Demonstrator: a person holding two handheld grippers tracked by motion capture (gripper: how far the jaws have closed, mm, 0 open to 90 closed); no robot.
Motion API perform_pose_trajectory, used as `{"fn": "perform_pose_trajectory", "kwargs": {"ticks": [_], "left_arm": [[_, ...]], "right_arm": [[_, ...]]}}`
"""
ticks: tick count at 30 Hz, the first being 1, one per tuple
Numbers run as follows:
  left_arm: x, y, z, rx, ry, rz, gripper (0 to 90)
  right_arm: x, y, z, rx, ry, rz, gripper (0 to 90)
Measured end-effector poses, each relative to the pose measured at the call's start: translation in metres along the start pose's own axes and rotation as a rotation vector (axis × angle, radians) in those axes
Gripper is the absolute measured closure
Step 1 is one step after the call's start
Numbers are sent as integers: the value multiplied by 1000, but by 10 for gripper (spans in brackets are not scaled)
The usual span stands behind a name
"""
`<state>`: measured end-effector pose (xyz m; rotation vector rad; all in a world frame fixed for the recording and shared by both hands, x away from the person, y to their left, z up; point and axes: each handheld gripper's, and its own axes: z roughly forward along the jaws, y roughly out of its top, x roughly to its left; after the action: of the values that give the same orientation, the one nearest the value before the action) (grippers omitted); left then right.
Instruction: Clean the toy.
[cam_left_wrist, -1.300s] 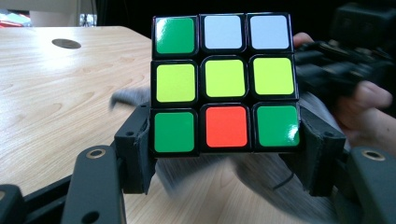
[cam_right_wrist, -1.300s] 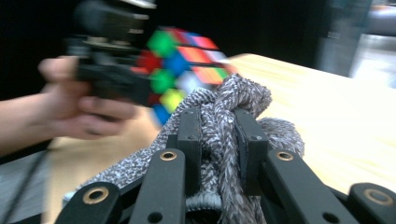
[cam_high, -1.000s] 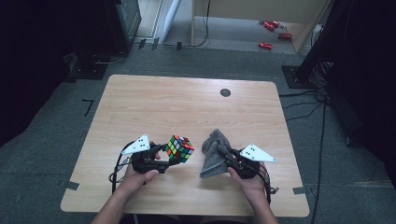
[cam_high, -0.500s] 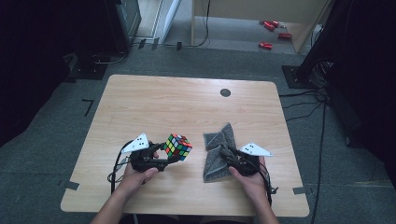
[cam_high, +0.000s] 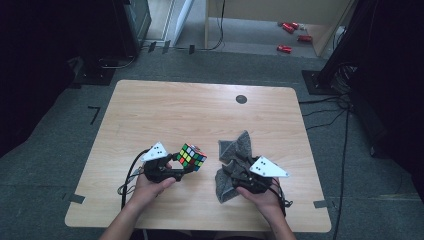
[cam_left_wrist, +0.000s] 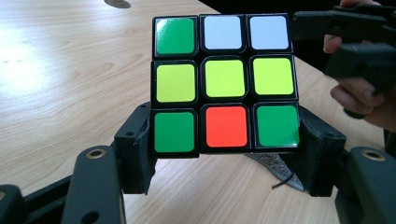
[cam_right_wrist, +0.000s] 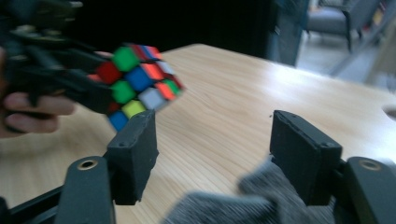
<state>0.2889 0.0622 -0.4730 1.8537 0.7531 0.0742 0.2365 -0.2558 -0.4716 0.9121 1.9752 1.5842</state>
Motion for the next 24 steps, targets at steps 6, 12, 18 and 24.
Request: {"fn": "perform_pose_trajectory", "kwargs": {"ticks": [6, 12, 18, 24], "left_arm": [[-5, 3, 2, 3, -32, -17, 347], [-11, 7, 6, 18, -63, -36, 346], [-16, 10, 9, 45, -94, -61, 346], [-22, 9, 18, 93, -158, -79, 346]], "right_arm": [[24, -5, 16, 13, 67, -103, 280], [39, -13, 30, 42, 45, -193, 228], [44, -17, 37, 28, 10, -222, 224], [52, -20, 38, 32, -16, -295, 235]]}}
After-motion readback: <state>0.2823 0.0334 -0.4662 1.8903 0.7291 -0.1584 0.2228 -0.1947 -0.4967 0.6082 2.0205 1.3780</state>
